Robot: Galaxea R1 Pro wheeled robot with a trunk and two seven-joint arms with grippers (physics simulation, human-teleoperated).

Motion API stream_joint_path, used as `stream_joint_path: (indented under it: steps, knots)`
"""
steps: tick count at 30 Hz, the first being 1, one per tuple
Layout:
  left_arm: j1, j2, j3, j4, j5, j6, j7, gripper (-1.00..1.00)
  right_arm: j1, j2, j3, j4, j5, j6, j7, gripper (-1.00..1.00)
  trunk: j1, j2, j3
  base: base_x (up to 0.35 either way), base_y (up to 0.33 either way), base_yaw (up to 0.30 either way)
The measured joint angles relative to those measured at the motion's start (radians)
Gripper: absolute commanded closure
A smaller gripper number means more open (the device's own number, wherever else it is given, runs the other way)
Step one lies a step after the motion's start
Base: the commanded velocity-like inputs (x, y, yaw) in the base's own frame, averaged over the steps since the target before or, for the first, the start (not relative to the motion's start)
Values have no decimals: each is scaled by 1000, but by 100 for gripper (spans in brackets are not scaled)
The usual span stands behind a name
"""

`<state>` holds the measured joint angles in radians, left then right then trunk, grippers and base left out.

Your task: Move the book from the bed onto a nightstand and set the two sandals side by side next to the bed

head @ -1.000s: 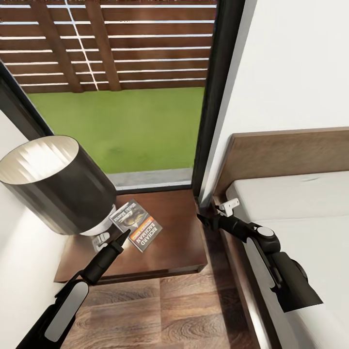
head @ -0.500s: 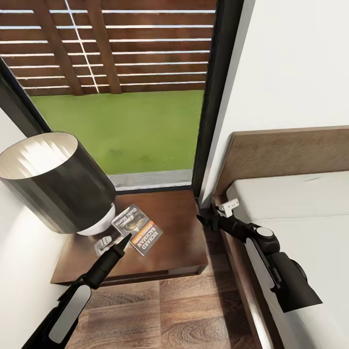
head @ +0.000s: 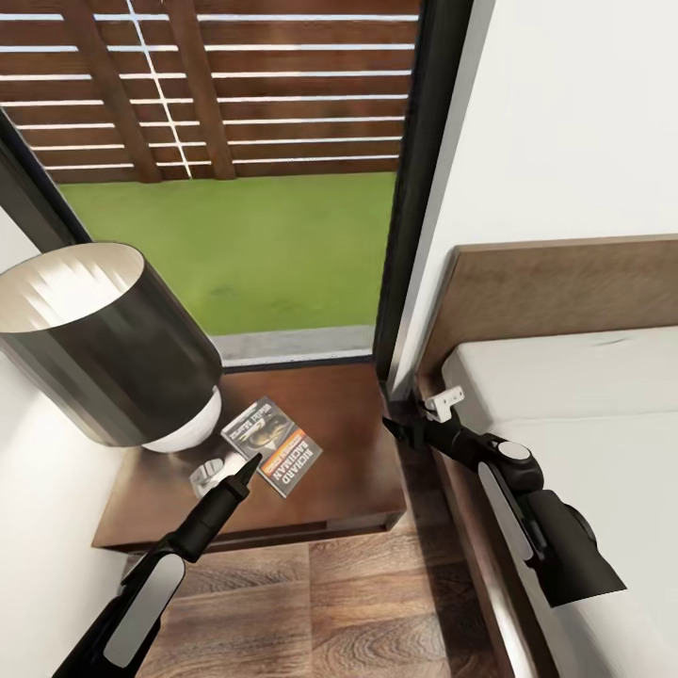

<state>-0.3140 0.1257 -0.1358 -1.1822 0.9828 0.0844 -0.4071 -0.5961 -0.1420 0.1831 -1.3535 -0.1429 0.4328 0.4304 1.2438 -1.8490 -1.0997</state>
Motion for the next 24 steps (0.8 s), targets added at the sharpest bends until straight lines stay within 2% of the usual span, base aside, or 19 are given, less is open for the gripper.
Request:
stream_joint_path:
  steps: [6,11,24]
  knots:
    - [0,-2,0,20,0,0,-1,100,0,0,0,1,-1,0,1,-100,23,-42,-16,0,0,0]
    - [0,-22,1,25,1,0,-2,100,0,0,0,2,0,0,1,-100,42,-77,-25,0,0,0]
    - [0,-23,6,35,4,-5,-2,100,0,1,0,2,-1,0,0,-100,92,-168,-44,0,0,0]
